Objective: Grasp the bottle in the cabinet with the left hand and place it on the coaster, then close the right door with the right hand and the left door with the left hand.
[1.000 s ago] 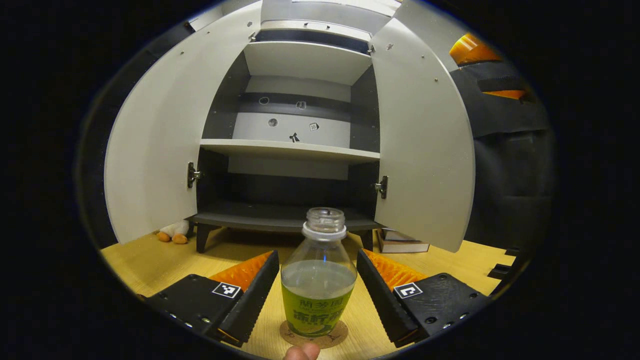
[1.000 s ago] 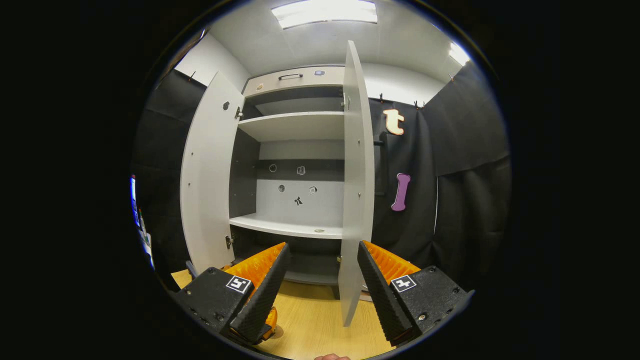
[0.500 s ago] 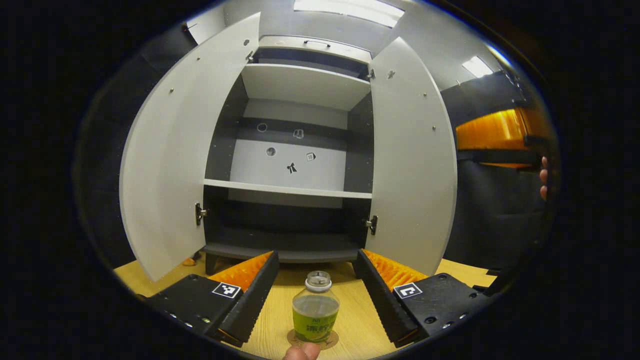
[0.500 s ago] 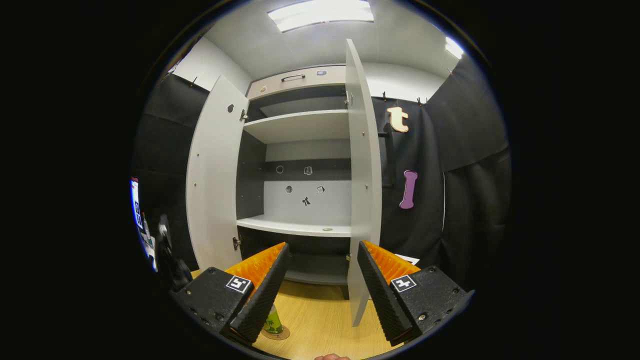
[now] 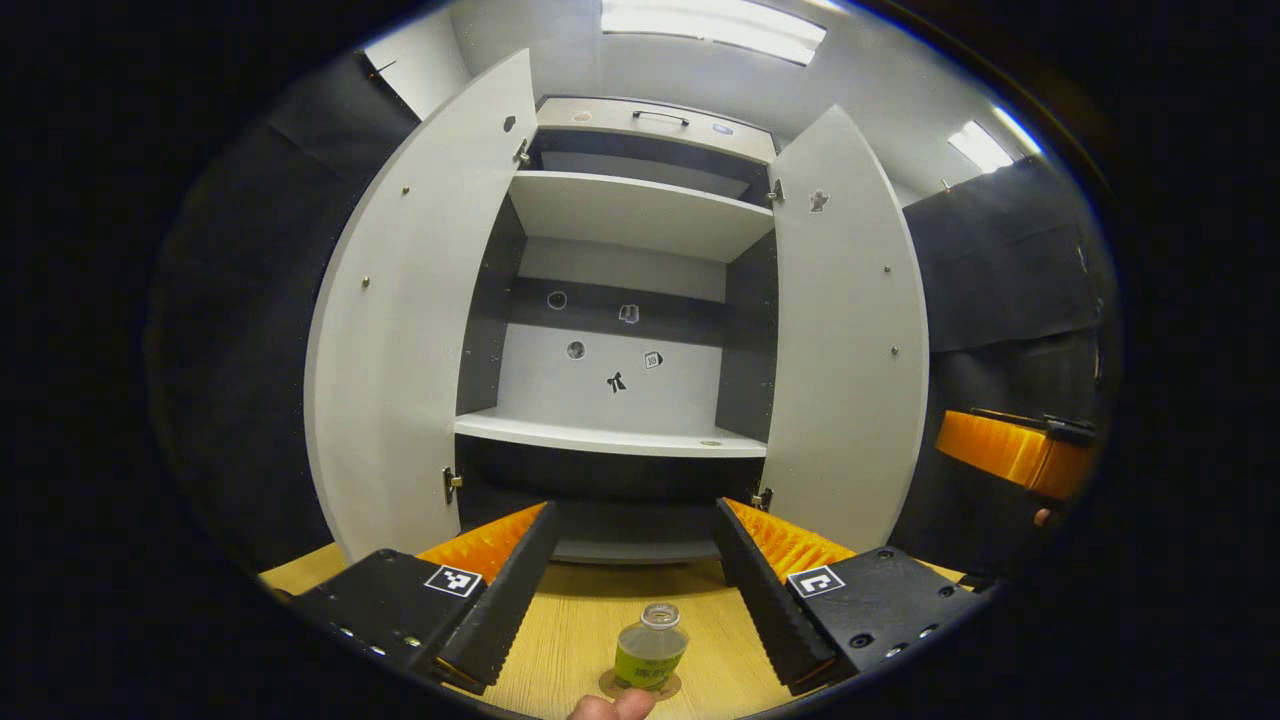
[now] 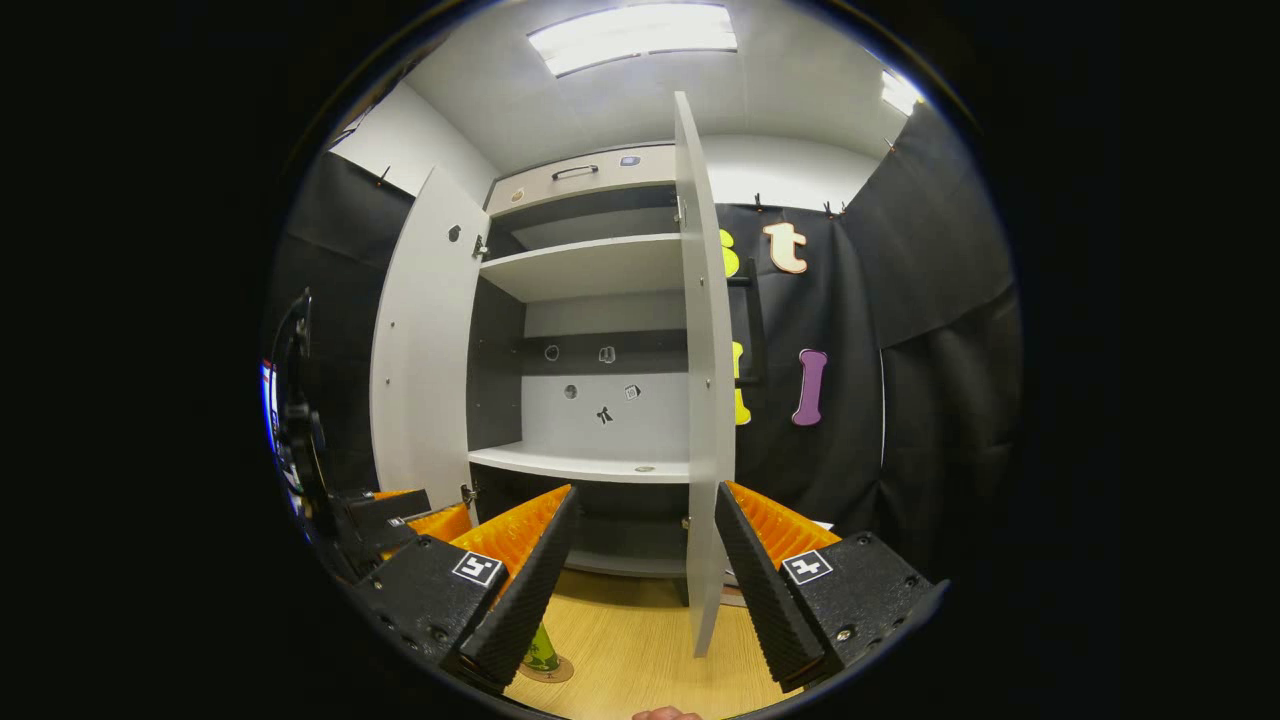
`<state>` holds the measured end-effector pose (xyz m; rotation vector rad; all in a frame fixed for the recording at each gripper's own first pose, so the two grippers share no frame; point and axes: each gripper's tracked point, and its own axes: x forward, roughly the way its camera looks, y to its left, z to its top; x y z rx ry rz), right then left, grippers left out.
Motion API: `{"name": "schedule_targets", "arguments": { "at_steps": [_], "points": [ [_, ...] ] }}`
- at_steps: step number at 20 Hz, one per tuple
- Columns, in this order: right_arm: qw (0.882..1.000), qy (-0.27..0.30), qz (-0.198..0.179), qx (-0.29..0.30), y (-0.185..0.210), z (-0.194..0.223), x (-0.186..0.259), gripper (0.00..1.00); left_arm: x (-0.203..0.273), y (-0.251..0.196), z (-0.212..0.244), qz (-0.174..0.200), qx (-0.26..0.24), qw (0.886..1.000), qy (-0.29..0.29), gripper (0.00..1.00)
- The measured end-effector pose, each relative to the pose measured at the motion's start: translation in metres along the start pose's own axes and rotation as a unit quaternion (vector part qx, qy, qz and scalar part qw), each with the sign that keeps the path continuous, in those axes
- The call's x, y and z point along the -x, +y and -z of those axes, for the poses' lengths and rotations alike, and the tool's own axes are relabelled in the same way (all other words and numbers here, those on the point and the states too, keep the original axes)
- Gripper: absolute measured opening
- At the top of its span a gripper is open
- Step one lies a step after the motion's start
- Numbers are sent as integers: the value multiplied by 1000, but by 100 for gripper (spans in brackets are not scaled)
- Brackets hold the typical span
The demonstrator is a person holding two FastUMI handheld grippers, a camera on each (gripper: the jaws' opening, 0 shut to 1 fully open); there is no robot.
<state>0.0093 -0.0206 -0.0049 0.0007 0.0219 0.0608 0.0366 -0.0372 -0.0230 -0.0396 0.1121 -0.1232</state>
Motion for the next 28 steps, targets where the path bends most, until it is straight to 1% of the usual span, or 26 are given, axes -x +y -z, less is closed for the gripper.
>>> {"name": "schedule_targets", "arguments": {
  "at_steps": [2,4,6,8,9,10,13,16,17,18,19,22,25,28],
  "points": [
    [1000,5,-1,6,-6,4,1,84,3,4,-4,-8,-2,1000,1,95],
    [1000,10,-1,-6,-10,5,4,84,7,9,-7,-19,-11,1000,-3,95],
    [1000,6,-2,-20,-18,-8,6,84,10,8,-8,-17,-11,1000,-3,95],
    [1000,-8,2,-20,-34,-33,7,84,13,6,-4,-14,-4,1000,2,95],
    [1000,-15,6,-17,-46,-46,7,84,13,7,-4,-15,-2,1000,3,99],
    [1000,-20,13,-20,-58,-59,7,84,14,7,-3,-15,0,1000,3,95],
    [998,-31,36,-39,-96,-93,6,83,14,7,3,-16,2,1000,7,95],
    [995,-27,79,-50,-141,-112,-2,83,15,8,12,-19,-3,1000,16,95],
    [994,-29,89,-48,-151,-117,-8,83,16,7,14,-18,-6,1000,16,90],
    [994,-28,99,-42,-162,-121,-17,83,17,6,16,-15,-9,1000,18,95],
    [993,-27,107,-33,-169,-123,-25,83,17,5,19,-12,-11,1000,22,95],
    [993,-20,114,-16,-177,-125,-51,84,17,0,26,-2,-15,999,32,95],
    [995,-11,102,-17,-167,-118,-76,84,14,-5,34,6,-15,999,43,95],
    [996,-5,88,-7,-154,-115,-91,84,12,-10,39,12,-18,998,51,95]
  ]
}}
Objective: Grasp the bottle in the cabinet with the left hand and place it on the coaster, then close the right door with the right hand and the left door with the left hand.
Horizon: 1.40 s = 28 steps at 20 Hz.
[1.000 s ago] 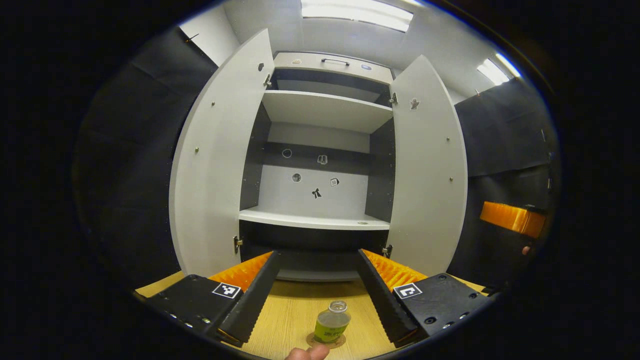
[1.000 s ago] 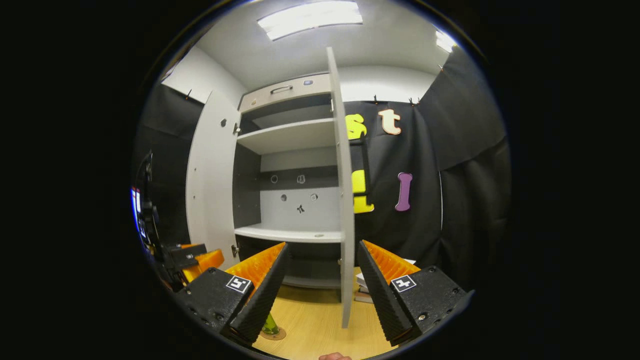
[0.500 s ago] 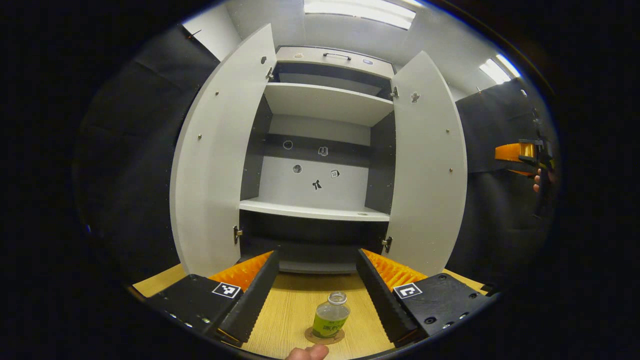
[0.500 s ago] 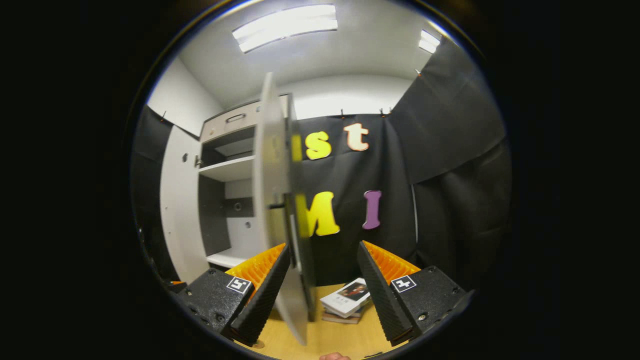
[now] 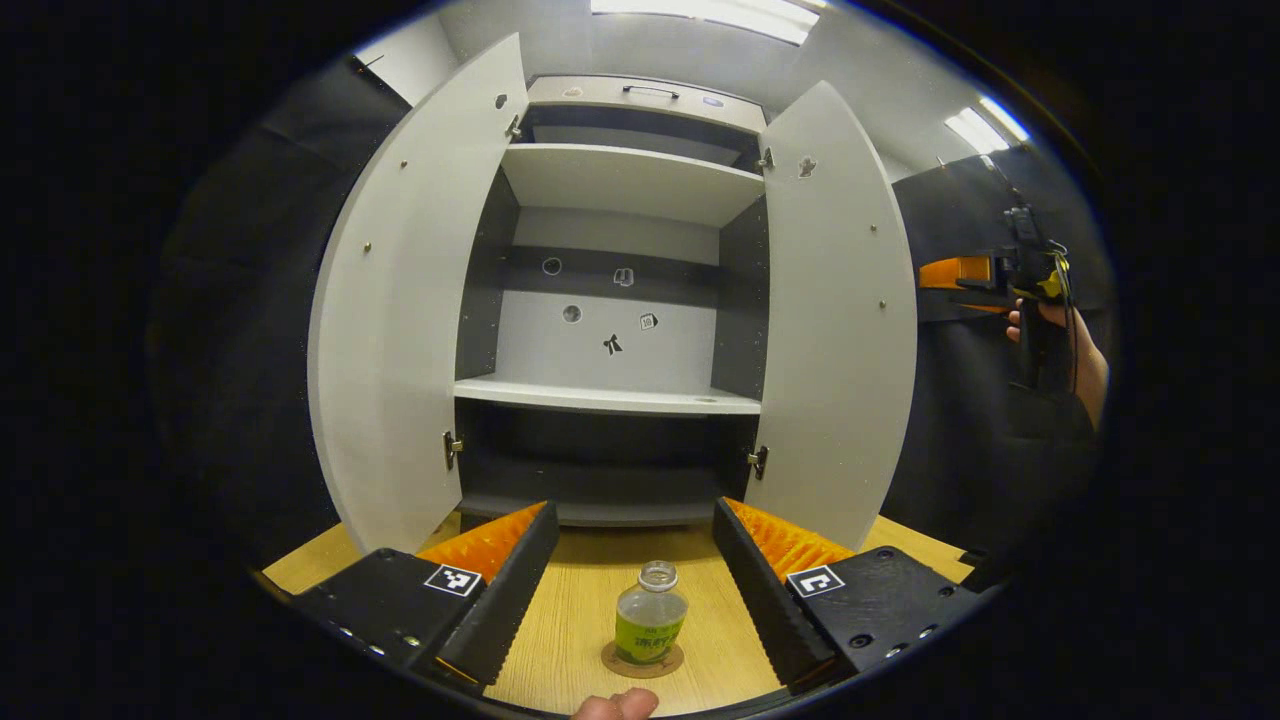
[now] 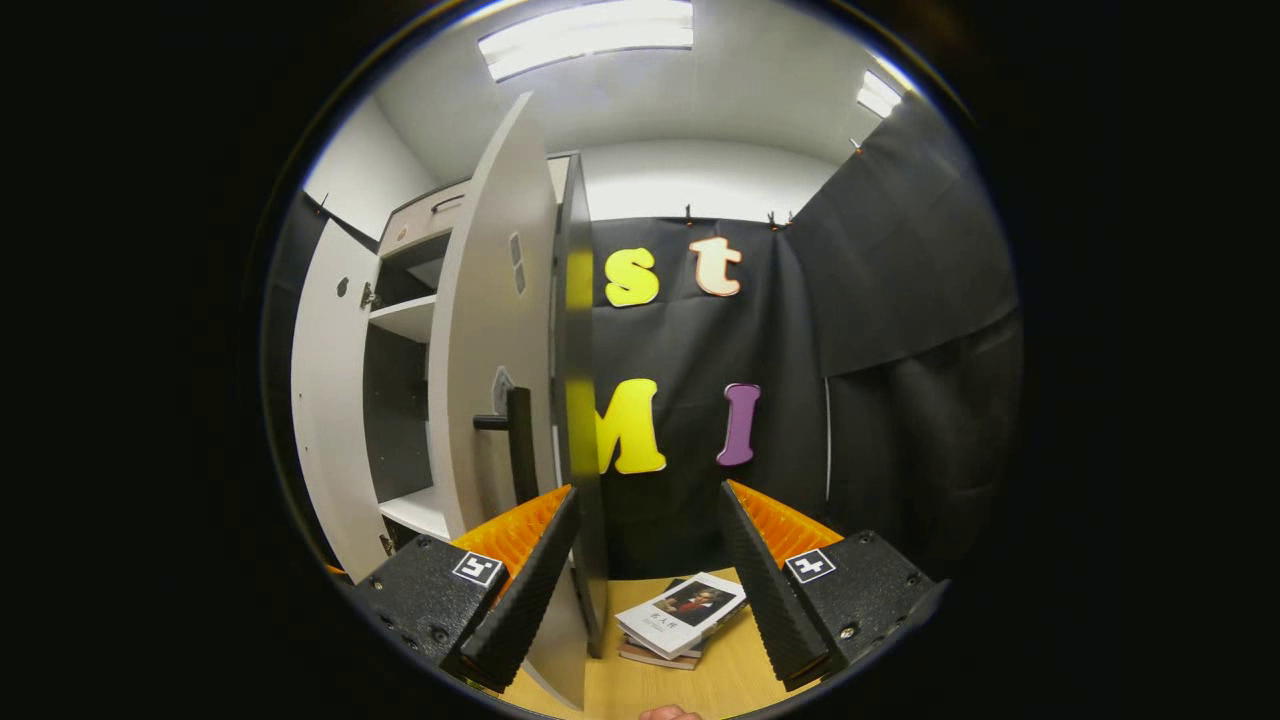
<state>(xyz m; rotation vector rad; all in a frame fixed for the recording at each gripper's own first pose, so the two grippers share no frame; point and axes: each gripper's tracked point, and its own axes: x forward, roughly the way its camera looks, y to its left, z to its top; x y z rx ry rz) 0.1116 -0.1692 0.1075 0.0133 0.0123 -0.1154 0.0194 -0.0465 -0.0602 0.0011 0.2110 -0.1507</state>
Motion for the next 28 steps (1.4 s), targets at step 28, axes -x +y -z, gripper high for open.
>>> {"name": "schedule_targets", "arguments": {
  "at_steps": [28],
  "points": [
    [991,10,-131,10,137,27,-14,84,3,15,-5,-13,-15,1000,-9,95]
  ]
}}
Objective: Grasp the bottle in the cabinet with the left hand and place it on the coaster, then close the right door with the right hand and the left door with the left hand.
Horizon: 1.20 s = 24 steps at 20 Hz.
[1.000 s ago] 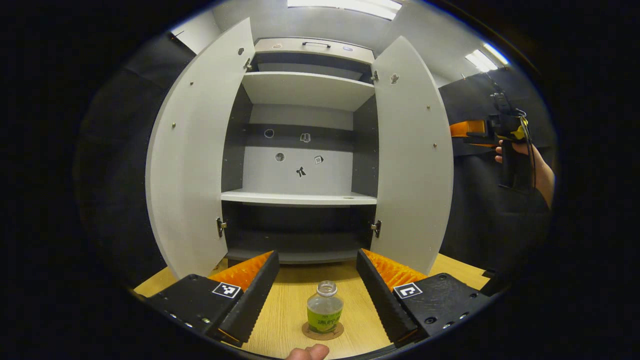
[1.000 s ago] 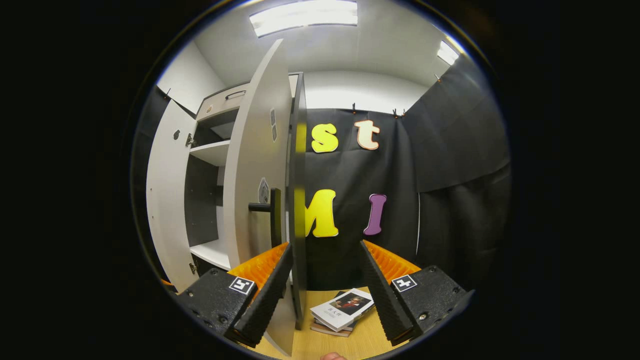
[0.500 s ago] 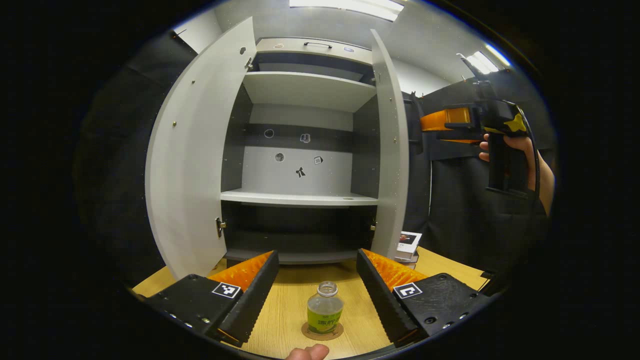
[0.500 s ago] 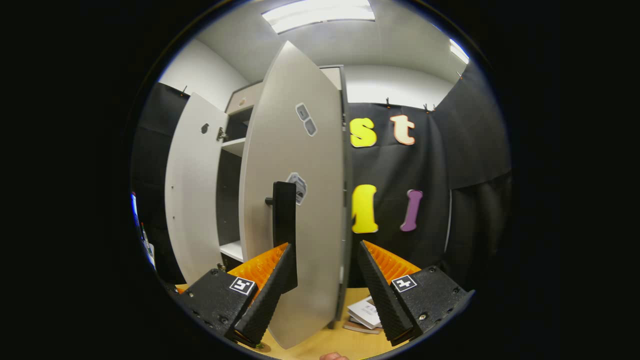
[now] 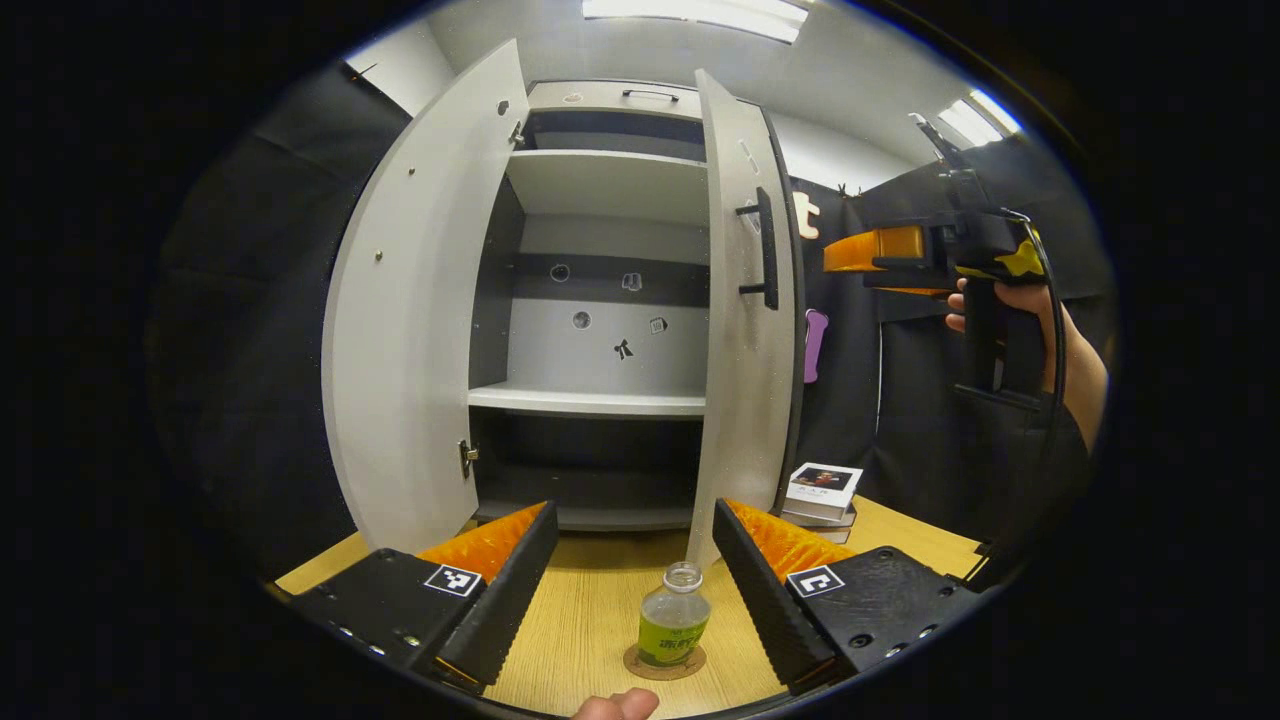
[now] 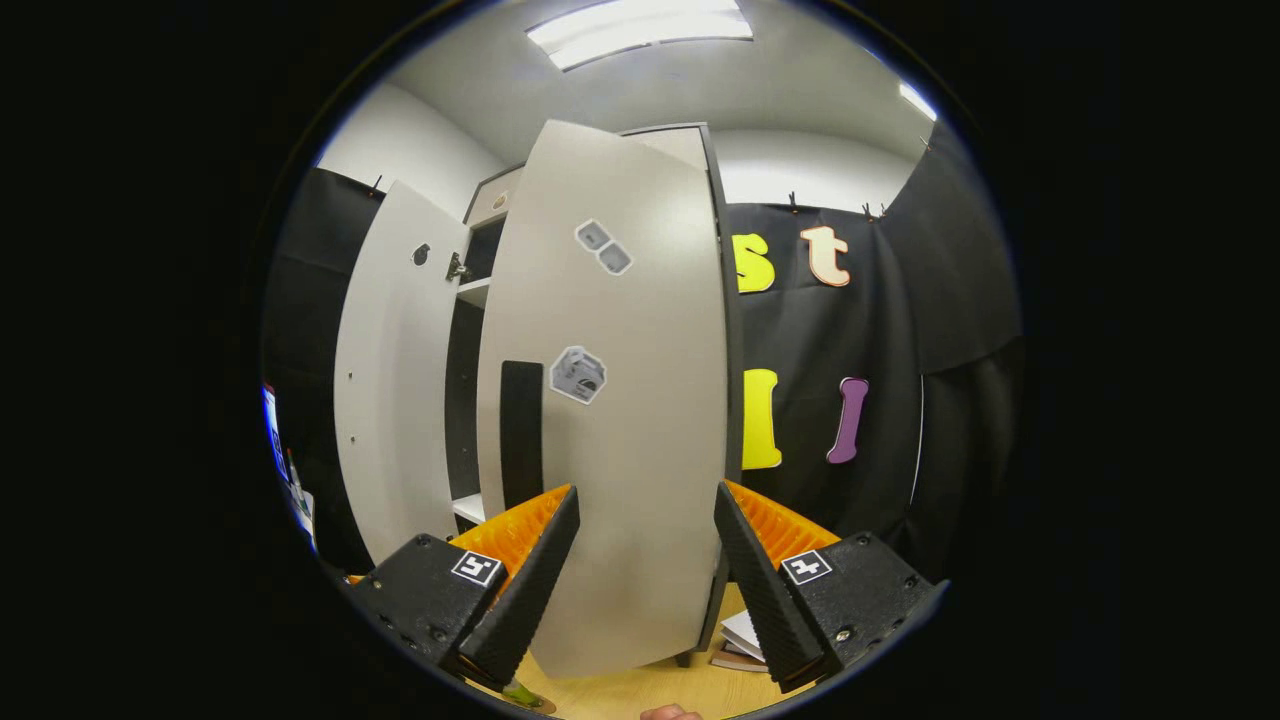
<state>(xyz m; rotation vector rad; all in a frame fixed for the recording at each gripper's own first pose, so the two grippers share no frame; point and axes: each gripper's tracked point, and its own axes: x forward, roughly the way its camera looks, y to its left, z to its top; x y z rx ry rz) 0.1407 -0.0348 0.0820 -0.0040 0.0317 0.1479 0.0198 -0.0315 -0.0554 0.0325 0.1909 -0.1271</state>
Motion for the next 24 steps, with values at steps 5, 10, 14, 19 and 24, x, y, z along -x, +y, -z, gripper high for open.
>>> {"name": "schedule_targets", "arguments": {
  "at_steps": [5,10,14,19,24],
  "points": [
    [1000,-10,16,-3,-9,9,28,84,-3,-7,-2,10,1,1000,-2,95],
    [999,-13,34,-4,-13,30,57,83,-5,-12,-11,17,0,1000,-11,95],
    [998,-14,63,9,-15,58,77,83,-5,-13,-19,17,2,1000,-23,95],
    [995,13,87,45,-1,102,101,83,-3,-14,-25,17,1,999,-28,95],
    [995,19,99,26,15,139,125,84,0,-15,-24,17,7,999,-31,95]
  ]
}}
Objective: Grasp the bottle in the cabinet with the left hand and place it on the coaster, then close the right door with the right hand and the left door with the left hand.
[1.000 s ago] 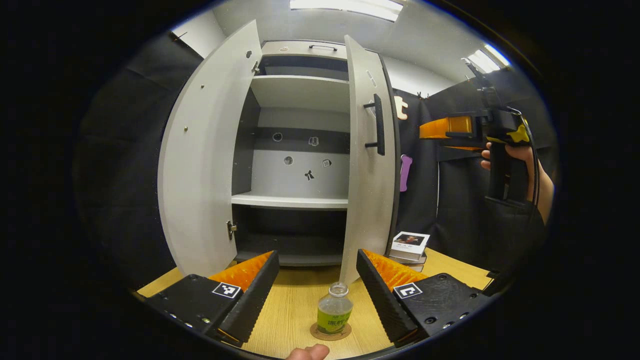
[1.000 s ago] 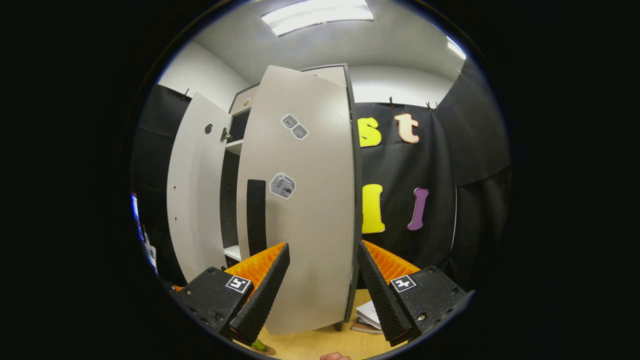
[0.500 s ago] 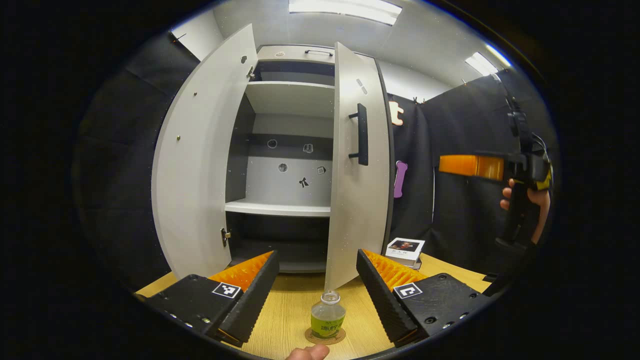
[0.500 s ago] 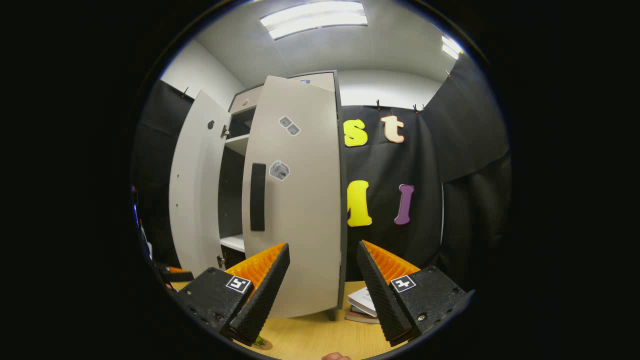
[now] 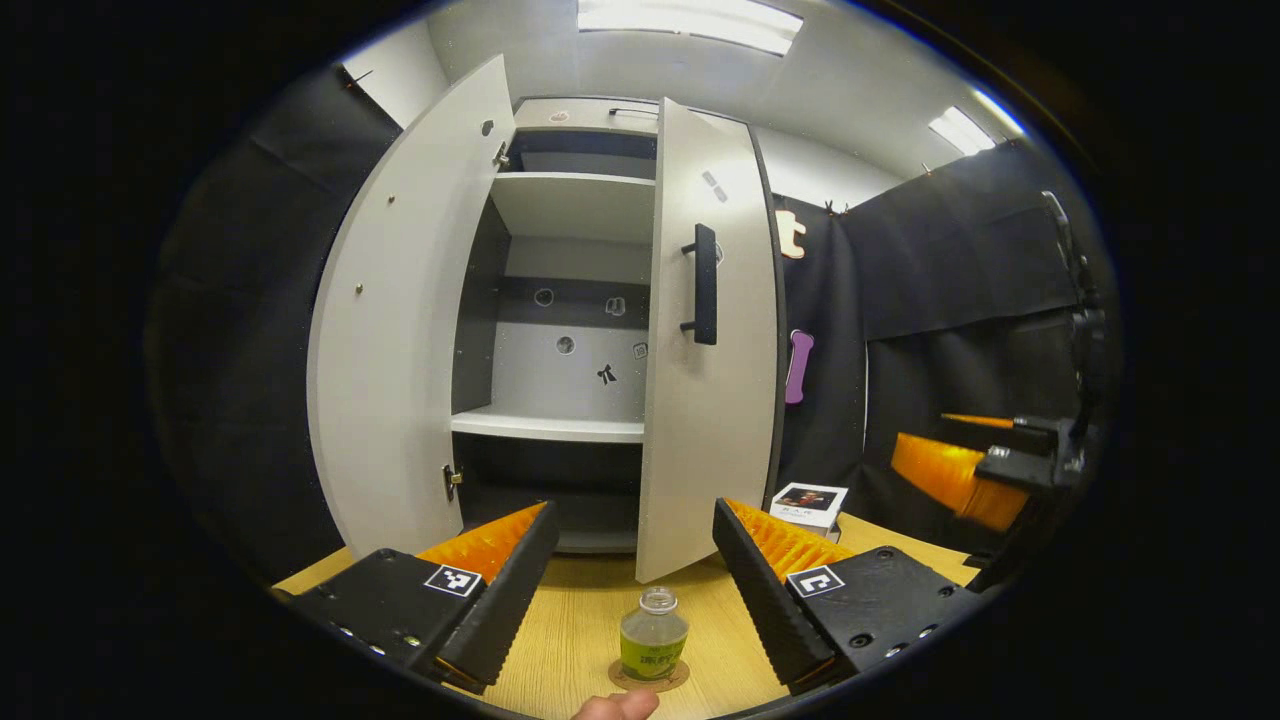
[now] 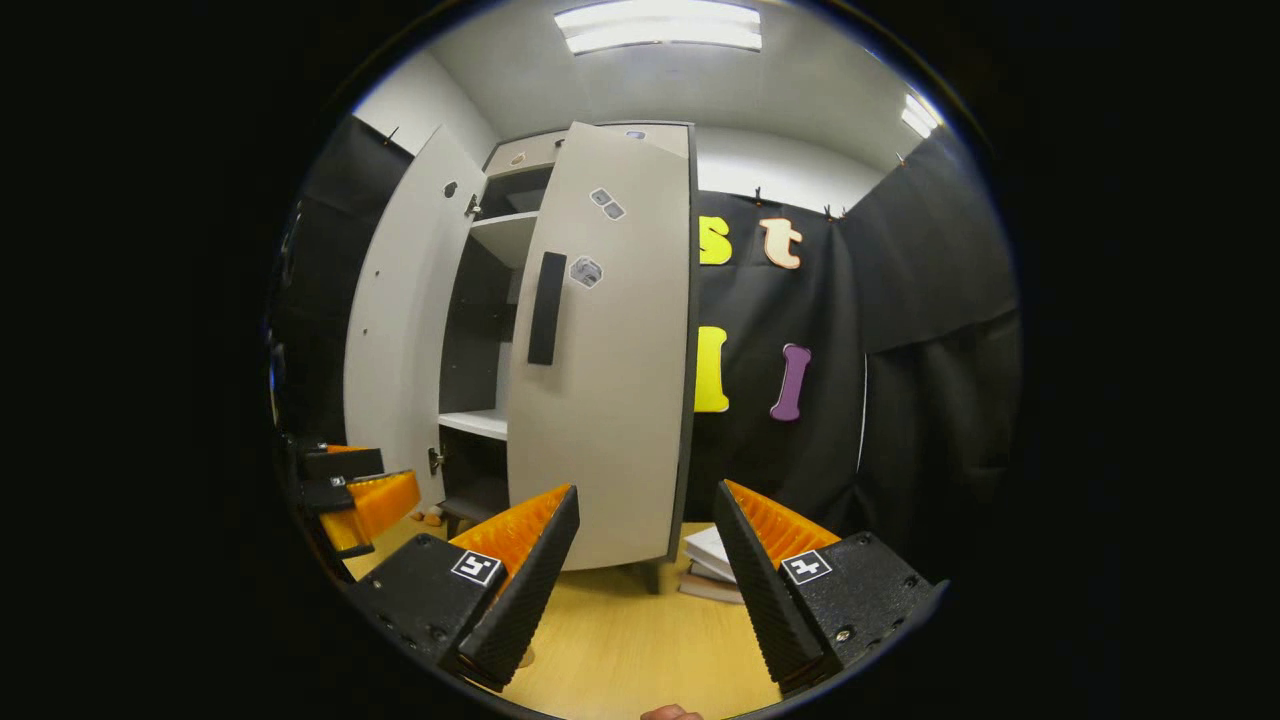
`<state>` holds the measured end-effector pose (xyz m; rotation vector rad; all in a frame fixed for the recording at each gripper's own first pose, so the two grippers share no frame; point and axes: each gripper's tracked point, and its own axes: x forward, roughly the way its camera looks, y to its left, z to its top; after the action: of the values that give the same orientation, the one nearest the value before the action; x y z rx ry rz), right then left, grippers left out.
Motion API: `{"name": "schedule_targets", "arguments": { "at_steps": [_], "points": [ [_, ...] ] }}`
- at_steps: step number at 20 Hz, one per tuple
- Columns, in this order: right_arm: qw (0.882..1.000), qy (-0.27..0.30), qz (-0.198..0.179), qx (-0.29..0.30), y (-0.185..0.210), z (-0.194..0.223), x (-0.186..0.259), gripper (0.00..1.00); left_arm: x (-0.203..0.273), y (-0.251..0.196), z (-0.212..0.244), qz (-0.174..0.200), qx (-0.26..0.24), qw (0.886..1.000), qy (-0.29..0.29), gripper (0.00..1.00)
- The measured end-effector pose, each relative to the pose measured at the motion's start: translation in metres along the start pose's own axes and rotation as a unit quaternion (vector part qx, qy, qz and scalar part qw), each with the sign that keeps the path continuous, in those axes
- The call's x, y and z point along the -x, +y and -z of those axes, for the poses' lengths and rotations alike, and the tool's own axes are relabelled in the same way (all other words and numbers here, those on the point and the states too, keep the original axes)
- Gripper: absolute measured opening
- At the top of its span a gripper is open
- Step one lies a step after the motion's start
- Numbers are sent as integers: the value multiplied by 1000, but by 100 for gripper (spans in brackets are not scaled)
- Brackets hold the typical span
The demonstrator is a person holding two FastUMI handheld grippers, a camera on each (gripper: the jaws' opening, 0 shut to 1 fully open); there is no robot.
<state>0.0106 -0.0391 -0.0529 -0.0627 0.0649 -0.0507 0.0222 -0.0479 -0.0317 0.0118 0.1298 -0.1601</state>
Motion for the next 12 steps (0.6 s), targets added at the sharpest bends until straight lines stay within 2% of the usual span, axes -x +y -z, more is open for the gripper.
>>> {"name": "schedule_targets", "arguments": {
  "at_steps": [2,6,8,9,10,12],
  "points": [
    [1000,10,15,1,2,23,5,83,2,1,1,-1,5,1000,0,95],
    [999,38,4,0,10,38,9,84,7,8,-5,-9,10,1000,-5,95],
    [1000,31,4,4,7,31,8,84,12,22,-26,-23,25,999,-33,95],
    [1000,27,3,4,7,28,7,84,14,31,-36,-30,36,998,-42,99],
    [1000,25,2,3,8,26,6,84,18,42,-46,-40,46,997,-50,95],
    [1000,23,1,5,9,26,4,84,28,71,-65,-72,62,993,-67,95]
  ]
}}
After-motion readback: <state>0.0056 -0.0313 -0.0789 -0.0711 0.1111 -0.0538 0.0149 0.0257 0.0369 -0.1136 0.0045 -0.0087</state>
